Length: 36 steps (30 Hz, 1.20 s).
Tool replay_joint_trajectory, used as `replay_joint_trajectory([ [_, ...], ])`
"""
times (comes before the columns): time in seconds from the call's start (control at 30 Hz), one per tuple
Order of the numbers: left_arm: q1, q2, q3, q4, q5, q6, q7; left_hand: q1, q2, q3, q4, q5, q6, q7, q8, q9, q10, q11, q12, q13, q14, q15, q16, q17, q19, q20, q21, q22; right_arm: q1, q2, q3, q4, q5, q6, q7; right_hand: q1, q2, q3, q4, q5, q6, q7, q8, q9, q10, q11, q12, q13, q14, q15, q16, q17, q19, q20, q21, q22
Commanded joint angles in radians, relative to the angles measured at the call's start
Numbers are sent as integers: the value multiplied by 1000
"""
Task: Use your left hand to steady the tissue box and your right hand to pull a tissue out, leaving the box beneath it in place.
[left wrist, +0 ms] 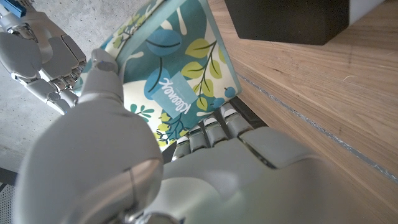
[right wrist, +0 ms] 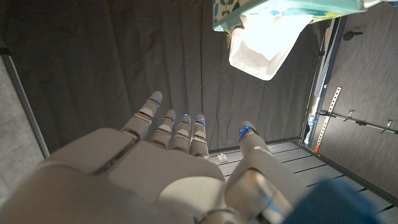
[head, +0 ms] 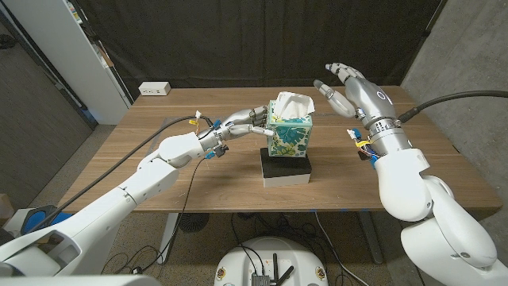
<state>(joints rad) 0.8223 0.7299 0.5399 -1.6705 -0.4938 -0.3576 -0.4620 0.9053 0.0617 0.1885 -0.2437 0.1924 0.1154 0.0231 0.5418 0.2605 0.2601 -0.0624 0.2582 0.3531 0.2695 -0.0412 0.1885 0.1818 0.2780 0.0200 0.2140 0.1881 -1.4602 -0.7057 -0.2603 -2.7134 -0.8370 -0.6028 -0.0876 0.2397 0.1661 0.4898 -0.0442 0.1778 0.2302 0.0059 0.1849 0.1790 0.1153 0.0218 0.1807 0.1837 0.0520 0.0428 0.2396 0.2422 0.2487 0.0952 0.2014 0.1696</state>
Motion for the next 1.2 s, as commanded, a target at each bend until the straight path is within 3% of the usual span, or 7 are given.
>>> replay_joint_trajectory([
  [0.03, -4, -4, -1, 12, 3, -20, -5, 1, 56, 92, 82, 6, 4, -7, 5, 51, 0, 1, 0, 2, -3, -30, 0, -1, 2, -2, 6, 4, 47, -16, -45, 3, -1, -6, 20, 13, -19, 4, -26, 4, 20, 20, 9, 6, -43, 34, -6, 2, -17, 49, -7, -7, -29, 0, -10, 5],
  [0.3, -12, -10, 2, 25, -3, -27, -17, 0, 55, 94, 82, 6, 3, -7, 5, 51, 0, 3, -1, 3, -3, -31, 0, -1, 1, -3, 6, 4, 69, -21, 29, -16, 162, -3, 112, 55, -35, 14, -88, 13, 119, 23, 37, 11, -97, 37, 0, 1, -63, 64, -36, -28, -81, -11, -19, 3],
  [0.43, -18, -1, 5, 23, 4, -13, -22, -2, 56, 95, 82, 6, 4, -7, 5, 51, 0, 2, -1, 4, -3, -31, 0, -1, 2, -4, 7, 4, 103, -36, -28, -8, 102, -52, 97, 69, -35, 17, -103, 14, 178, 30, 52, 14, -108, 45, 3, 1, -82, 66, -43, -34, -107, -24, -22, 3],
  [0.53, -10, -4, 1, 23, 7, -25, -12, -3, 56, 96, 82, 6, 4, -7, 5, 52, -1, 2, -2, 4, -3, -30, 0, -1, 1, -5, 6, 4, 115, -51, 2, -16, 179, -36, 134, 77, -35, 21, -109, 16, 188, 29, 53, 15, -114, 43, 2, 1, -97, 62, -48, -36, -116, -24, -22, 3],
  [0.63, -14, -3, 4, 25, 7, -25, -20, -3, 56, 97, 82, 6, 3, -6, 5, 52, 0, 1, -2, 5, -3, -30, 0, -1, 1, -5, 7, 4, 148, -81, -58, -11, 98, -71, 117, 93, -31, 28, -118, 18, 202, 23, 55, 16, -121, 27, 3, 1, -108, 56, -50, -38, -121, -28, -20, 2],
  [0.97, -23, -17, 7, 42, -4, -36, -32, -5, 55, 100, 82, 5, 4, -6, 6, 52, 1, 1, -2, 6, -4, -30, 0, -1, 1, -6, 7, 4, 180, -105, -72, 4, 139, -75, 104, 100, -59, 14, -123, 4, 250, 19, 64, 19, -117, 13, 9, 1, -129, 37, -51, -43, -129, -39, -17, 1],
  [1.2, -35, -27, 13, 54, -7, -30, -38, -7, 55, 102, 82, 5, 4, -5, 6, 52, 1, 1, -2, 7, -4, -30, 0, -1, 1, -7, 7, 4, 195, -116, -74, 10, 158, -100, 100, 158, -81, 20, -141, 4, 312, -32, 82, 21, -99, -2, 16, 1, -121, 31, -44, -49, -103, -32, -7, 0],
])
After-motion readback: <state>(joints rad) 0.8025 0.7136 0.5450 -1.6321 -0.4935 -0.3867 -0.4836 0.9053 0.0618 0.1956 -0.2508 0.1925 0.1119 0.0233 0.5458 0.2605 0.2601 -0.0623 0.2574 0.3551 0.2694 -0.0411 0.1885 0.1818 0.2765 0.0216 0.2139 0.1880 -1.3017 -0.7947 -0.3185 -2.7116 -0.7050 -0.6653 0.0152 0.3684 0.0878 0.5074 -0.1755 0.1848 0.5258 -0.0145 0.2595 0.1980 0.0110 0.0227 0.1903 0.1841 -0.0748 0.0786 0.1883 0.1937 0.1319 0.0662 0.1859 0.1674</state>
